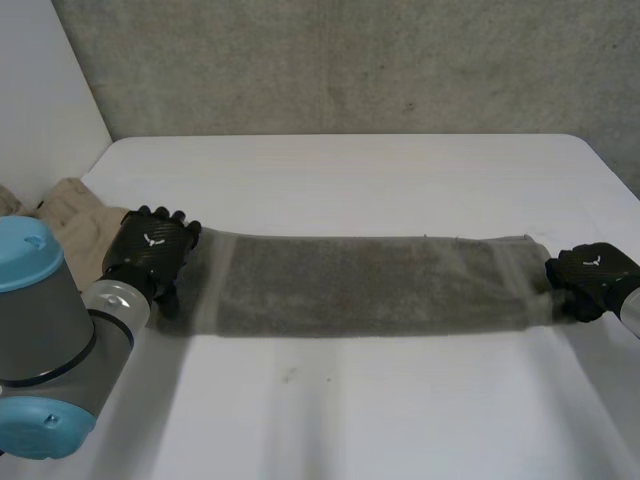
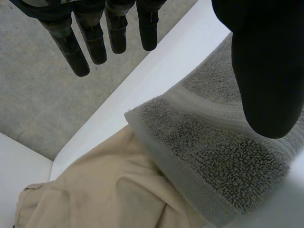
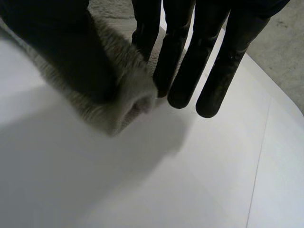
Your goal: Fold the laundry.
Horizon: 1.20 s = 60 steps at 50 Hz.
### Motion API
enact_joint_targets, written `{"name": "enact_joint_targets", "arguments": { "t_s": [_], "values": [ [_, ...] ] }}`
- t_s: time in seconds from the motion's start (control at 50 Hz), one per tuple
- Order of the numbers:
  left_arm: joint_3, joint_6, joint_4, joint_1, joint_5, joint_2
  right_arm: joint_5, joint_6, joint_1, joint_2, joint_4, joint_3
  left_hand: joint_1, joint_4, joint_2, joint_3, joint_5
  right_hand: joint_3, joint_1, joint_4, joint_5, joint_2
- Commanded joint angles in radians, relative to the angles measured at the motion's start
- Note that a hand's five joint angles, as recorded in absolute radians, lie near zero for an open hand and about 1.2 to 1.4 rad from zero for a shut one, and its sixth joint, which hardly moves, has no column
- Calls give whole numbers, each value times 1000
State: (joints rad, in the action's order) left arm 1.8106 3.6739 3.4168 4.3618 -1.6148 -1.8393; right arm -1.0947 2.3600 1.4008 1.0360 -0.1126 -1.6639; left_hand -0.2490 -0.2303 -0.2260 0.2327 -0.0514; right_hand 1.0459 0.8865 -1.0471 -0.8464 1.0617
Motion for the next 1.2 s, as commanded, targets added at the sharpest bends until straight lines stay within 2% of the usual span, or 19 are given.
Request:
{"name": "enact_joint_targets", "arguments": {
  "t_s": [0.02, 0.2, 0.3, 0.36, 0.42, 0.48, 0.5, 0.54, 0.58, 0.66, 0.68, 0.74, 0.86, 0.96, 0.98, 1.0, 1.06, 1.12, 1.2],
  "values": [
    [6, 0, -1, 1, -1, 2, 3, 2, -17, -19, 8, 30, 44, 26, 21, -28, 21, 350, 510, -349, -375, 335],
    [10, 0, -2, -1, -4, 11, -16, -33, -177, 36, 2, 62, 44, 26, 21, -28, 21, 350, 510, -349, -375, 335],
    [12, 0, -2, -2, -5, 15, -53, -152, -288, 42, 14, 117, 47, 28, 24, -31, 24, 350, 510, -349, -375, 335],
    [13, 0, -2, -2, -4, 17, -88, -232, -312, 45, 17, 141, 47, 28, 24, -31, 24, 350, 510, -349, -375, 335],
    [15, 0, -2, -2, -4, 17, -80, -243, -286, 48, 17, 145, 47, 28, 24, -31, 24, 350, 510, -349, -375, 335],
    [15, 0, -2, -5, -5, 18, -73, -208, -169, 84, 10, 153, 47, 28, 24, -31, 24, 350, 510, -349, -375, 335],
    [13, 0, -2, -10, -5, 20, -68, -179, -87, 114, 5, 157, 47, 28, 24, -31, 24, 350, 510, -349, -375, 335],
    [13, 0, -2, -13, -5, 26, -65, -153, -21, 137, -1, 162, 47, 28, 24, -31, 24, 350, 510, -349, -375, 335],
    [12, 0, -2, -16, -5, 35, -63, -105, 102, 162, -19, 171, 47, 28, 24, -31, 24, 350, 510, -349, -375, 335],
    [6, -1, -2, -16, -7, 54, -60, -51, 328, 165, -71, 193, 47, 28, 24, -31, 24, 350, 510, -349, -375, 335],
    [4, -2, -1, -16, -7, 63, -57, -38, 421, 165, -91, 202, 47, 28, 24, -31, 24, 350, 510, -349, -375, 335],
    [3, -2, -1, -18, -7, 72, -42, -27, 522, 157, -107, 213, 47, 28, 24, -31, 24, 350, 510, -349, -375, 335],
    [-2, -2, -1, -44, -7, 77, 28, -33, 786, -25, -102, 262, 47, 28, 24, -31, 24, 350, 510, -349, -375, 335],
    [-8, -2, 15, -71, -7, 63, 22, -44, 859, -125, -101, 282, 47, 28, 24, -31, 24, 350, 510, -349, -375, 335],
    [-10, -2, 18, -76, -7, 61, 16, -41, 859, -132, -101, 285, 47, 28, 24, -31, 24, 116, 275, -115, -141, 100],
    [-16, 0, 28, -83, -7, 52, 0, -36, 856, -136, -101, 285, 47, 28, 24, -31, 24, -316, -157, 318, 292, -332],
    [-31, 0, 39, -100, -7, 32, -42, -3, 844, -94, -96, 263, 47, 28, 24, -31, 24, -827, -667, 828, 802, -842],
    [-72, 0, 44, -136, -5, 0, -77, 56, 793, -42, -90, 245, 47, 28, 24, -31, 24, -871, -712, 873, 846, -887],
    [-135, -5, 44, -183, -5, -50, -125, 203, 644, 61, -55, 181, 47, 28, 24, -31, 24, -871, -712, 873, 846, -887]
  ]
}}
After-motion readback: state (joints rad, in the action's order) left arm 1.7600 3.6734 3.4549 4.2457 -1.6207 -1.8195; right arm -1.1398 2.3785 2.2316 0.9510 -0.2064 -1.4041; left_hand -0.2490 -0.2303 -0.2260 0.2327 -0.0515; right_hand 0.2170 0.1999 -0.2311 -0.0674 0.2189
